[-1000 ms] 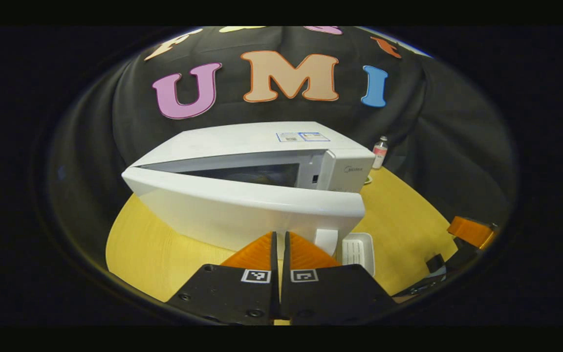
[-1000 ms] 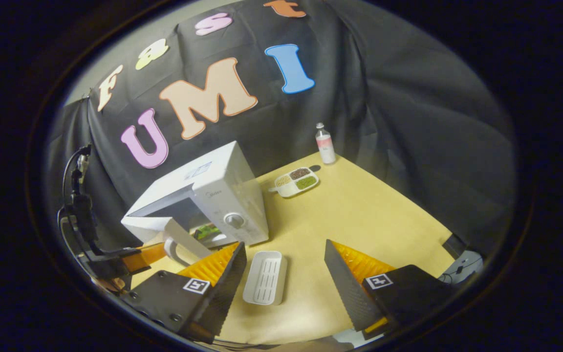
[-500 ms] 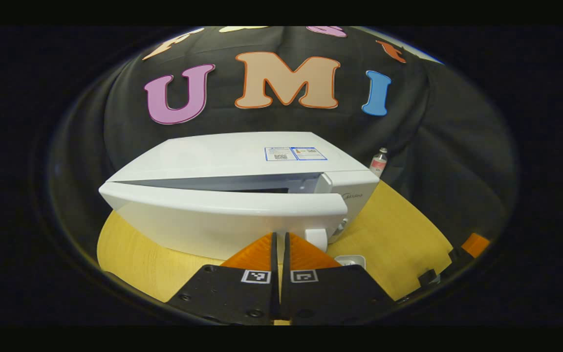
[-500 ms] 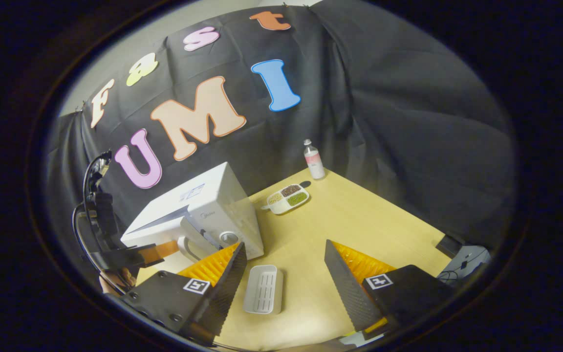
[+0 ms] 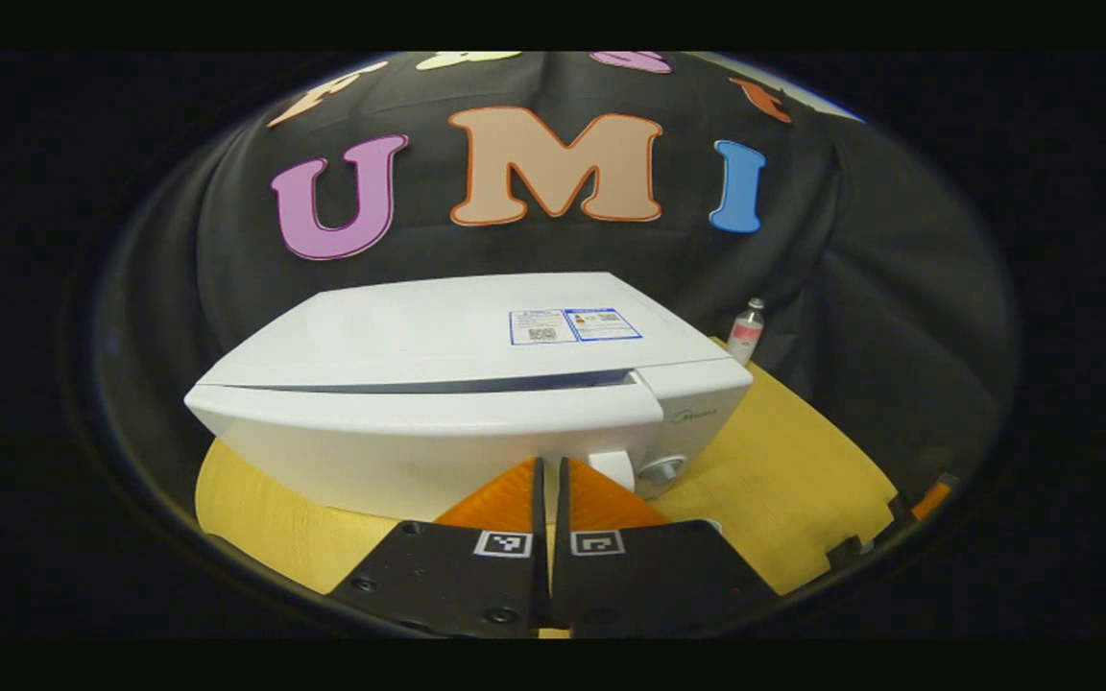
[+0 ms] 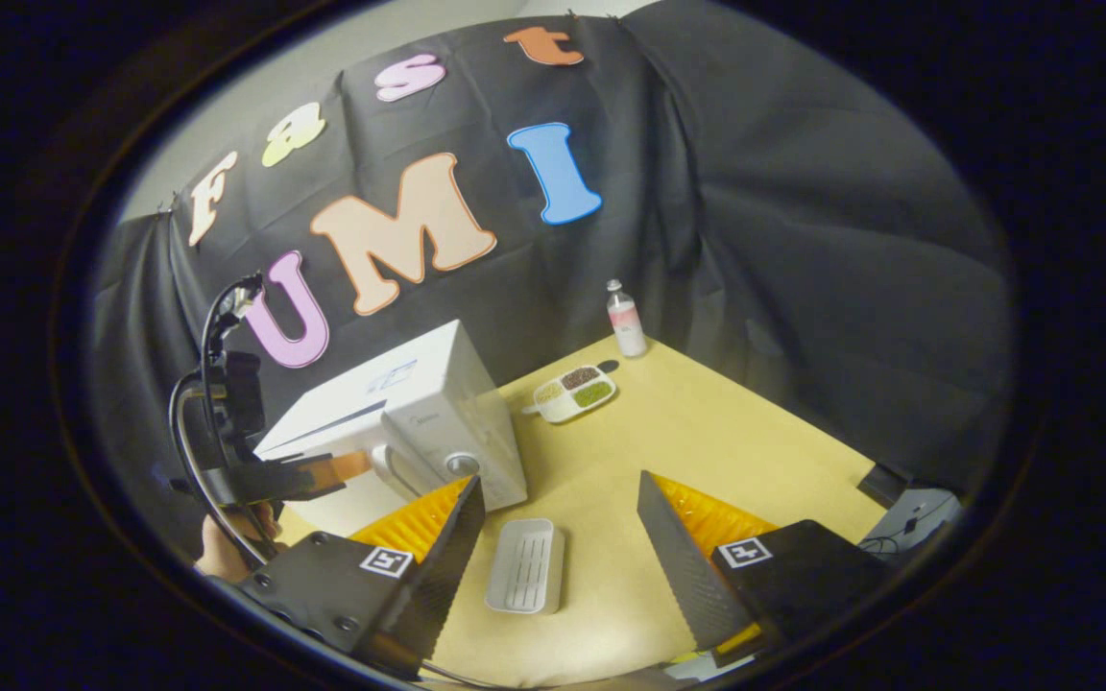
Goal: Open the microwave oven with the left hand, put the food in, and close the microwave oven.
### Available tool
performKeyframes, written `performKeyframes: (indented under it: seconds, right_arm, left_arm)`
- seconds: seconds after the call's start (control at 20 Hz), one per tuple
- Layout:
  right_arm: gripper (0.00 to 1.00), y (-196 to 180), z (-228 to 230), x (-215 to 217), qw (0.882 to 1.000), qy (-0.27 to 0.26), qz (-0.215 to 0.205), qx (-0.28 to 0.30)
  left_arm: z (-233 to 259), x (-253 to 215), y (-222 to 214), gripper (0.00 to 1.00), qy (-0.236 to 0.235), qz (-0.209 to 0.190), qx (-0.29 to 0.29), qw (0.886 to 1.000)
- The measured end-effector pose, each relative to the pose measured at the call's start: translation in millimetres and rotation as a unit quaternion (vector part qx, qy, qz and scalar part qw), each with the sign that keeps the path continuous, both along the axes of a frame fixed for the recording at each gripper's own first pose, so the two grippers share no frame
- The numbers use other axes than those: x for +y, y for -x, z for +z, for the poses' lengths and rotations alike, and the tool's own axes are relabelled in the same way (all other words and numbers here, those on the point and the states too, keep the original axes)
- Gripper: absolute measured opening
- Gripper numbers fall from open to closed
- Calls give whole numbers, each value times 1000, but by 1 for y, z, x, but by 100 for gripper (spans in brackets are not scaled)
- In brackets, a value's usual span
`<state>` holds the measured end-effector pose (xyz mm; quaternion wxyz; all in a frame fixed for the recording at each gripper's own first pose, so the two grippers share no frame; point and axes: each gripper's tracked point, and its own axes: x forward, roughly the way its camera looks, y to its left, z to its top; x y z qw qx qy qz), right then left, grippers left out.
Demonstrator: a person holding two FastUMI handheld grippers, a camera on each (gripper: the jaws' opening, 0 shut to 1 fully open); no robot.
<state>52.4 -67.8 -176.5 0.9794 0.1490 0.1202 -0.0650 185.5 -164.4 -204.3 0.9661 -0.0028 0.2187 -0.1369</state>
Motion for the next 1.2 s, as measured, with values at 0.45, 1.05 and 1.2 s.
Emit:
performKeyframes:
  seconds: [0.45,1.05,1.2]
  right_arm:
    - [89,2,3,0,1000,-12,-6,-9]
    - [89,-6,2,4,1000,-18,1,-8]
    - [89,-8,2,6,1000,-16,4,-8]
  left_arm:
    - [0,1,-3,0,12,2,3,1000]
    - [-5,-1,-6,1,24,0,14,1000]
    - [-4,-1,-8,0,30,2,13,999]
